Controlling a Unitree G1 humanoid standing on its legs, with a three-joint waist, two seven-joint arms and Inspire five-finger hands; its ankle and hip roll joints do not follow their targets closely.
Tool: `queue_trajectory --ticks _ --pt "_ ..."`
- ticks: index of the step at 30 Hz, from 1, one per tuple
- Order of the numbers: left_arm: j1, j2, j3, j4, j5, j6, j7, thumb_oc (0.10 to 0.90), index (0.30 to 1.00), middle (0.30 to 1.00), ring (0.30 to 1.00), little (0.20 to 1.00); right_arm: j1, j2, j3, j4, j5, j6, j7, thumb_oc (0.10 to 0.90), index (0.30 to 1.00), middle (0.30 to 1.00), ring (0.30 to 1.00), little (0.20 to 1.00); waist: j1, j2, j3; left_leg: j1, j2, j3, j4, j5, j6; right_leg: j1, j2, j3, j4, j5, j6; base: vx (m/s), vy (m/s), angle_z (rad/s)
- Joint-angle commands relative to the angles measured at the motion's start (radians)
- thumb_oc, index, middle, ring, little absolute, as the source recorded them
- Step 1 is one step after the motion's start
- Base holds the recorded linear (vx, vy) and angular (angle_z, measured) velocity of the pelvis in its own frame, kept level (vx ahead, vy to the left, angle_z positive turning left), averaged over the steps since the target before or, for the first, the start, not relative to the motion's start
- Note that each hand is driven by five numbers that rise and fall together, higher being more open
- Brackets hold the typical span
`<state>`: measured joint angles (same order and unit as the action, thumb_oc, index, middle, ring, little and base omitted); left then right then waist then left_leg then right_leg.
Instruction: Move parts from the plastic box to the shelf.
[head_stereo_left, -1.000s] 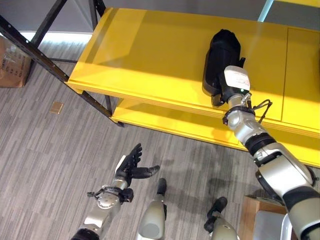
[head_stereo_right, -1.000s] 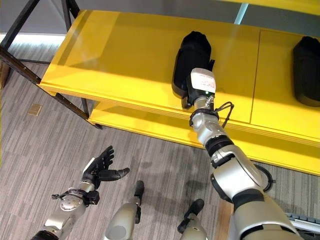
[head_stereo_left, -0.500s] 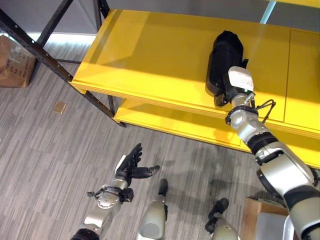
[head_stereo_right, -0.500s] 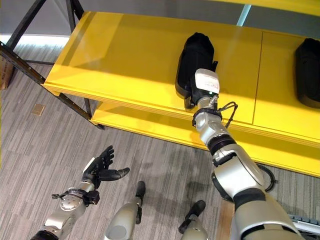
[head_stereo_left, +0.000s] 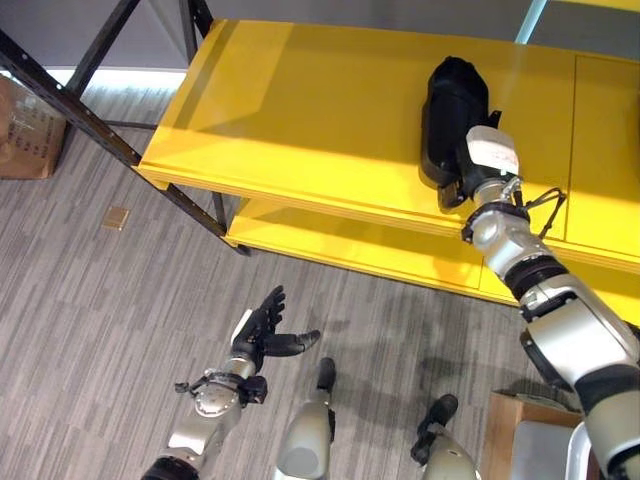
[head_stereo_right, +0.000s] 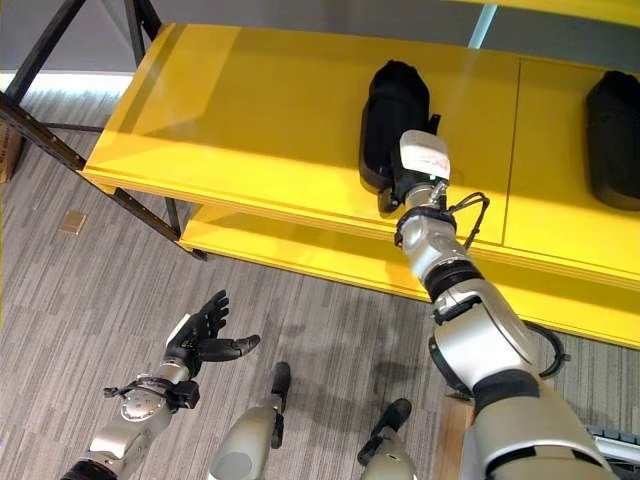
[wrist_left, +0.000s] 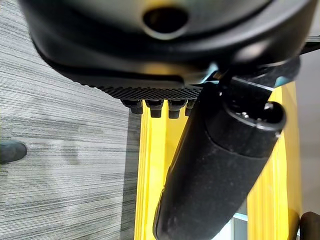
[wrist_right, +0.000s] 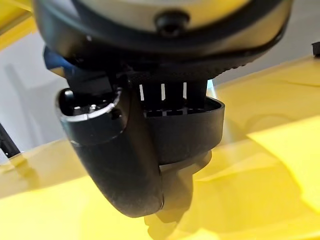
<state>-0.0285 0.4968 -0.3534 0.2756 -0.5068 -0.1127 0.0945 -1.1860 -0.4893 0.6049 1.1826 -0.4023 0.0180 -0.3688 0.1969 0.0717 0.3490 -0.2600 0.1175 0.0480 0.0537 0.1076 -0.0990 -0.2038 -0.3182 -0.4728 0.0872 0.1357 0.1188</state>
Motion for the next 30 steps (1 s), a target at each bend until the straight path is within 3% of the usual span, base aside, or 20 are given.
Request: queue_trajectory --ticks 1,15,30 --pt "-0.03 0.057 -0.024 -0.083 -0.024 -0.088 -0.016 0.9 1.0 1.0 1.0 1.0 -0.099 -0.143 0.058 0.067 -0.018 0.06 -0.011 0.4 0.3 0.3 0.3 0.3 0.008 -0.02 -0.024 0.018 0.042 -0.009 0.01 -0.014 -0.003 0.01 -0.07 0.077 0.097 -0.001 0.078 0.0 0.0 0.0" --pt "-0.03 0.066 -0.018 -0.091 -0.031 -0.088 -0.021 0.9 1.0 1.0 1.0 1.0 -0.136 -0.182 0.06 0.092 -0.005 0.062 -0.01 0.4 0.3 0.3 0.3 0.3 0.023 -0.016 -0.019 0.002 0.037 -0.024 0.015 -0.011 -0.002 0.006 -0.074 0.066 0.102 -0.001 0.081 0.0 0.0 0.0" --pt "-0.029 0.066 -0.02 -0.095 -0.04 -0.087 -0.017 0.9 1.0 1.0 1.0 1.0 -0.121 -0.17 0.02 0.122 0.025 0.074 -0.028 0.4 0.3 0.3 0.3 0.3 0.025 -0.009 -0.013 -0.01 0.034 -0.028 0.022 -0.011 -0.003 0.0 -0.076 0.063 0.104 0.003 0.082 0.0 0.0 0.0"
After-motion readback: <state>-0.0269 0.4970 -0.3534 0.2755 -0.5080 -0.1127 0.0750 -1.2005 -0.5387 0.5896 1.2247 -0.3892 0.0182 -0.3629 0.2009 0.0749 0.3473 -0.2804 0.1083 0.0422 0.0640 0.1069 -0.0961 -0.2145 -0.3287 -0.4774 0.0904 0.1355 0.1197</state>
